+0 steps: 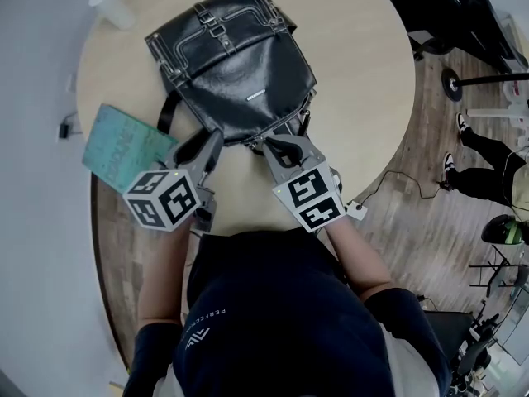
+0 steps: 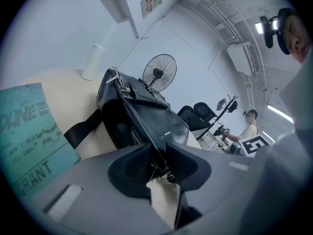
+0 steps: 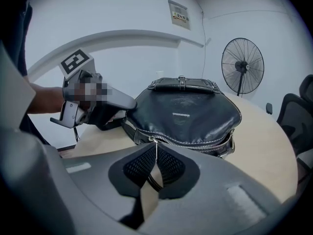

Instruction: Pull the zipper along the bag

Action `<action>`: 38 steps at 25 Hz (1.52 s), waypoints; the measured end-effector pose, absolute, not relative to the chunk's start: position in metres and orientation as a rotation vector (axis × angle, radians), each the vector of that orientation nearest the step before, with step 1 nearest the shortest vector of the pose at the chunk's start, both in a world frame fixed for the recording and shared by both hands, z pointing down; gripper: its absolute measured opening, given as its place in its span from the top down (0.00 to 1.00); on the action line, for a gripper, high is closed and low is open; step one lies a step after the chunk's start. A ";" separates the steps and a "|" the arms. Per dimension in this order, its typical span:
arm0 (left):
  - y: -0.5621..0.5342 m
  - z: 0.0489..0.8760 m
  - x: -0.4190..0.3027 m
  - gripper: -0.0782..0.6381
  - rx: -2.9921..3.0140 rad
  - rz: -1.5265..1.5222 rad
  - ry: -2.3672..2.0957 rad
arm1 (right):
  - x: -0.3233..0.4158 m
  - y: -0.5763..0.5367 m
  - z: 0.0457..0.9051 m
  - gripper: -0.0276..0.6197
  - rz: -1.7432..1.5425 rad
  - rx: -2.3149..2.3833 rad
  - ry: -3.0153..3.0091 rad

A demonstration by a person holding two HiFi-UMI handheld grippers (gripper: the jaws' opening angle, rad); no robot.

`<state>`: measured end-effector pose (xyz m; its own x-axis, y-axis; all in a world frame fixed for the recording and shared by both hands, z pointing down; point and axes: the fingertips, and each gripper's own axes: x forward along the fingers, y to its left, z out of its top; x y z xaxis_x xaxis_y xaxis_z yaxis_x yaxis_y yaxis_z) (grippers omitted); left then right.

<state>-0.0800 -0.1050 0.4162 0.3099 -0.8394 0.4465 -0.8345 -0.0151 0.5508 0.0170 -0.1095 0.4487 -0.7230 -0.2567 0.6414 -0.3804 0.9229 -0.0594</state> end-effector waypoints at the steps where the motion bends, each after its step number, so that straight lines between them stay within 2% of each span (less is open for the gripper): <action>1: -0.105 0.416 -0.079 0.73 1.823 -0.003 -1.497 | 0.016 -0.111 0.449 0.94 0.238 0.450 -2.414; 13: -0.106 0.414 -0.076 0.71 1.839 0.026 -1.510 | 0.008 -0.119 0.457 0.94 0.254 0.399 -2.380; 23: -0.099 0.410 -0.078 0.78 1.850 0.014 -1.521 | 0.016 -0.115 0.447 0.94 0.271 0.412 -2.395; 38: -0.096 0.410 -0.079 0.80 1.866 0.046 -1.530 | 0.035 -0.124 0.439 0.94 0.196 0.471 -2.377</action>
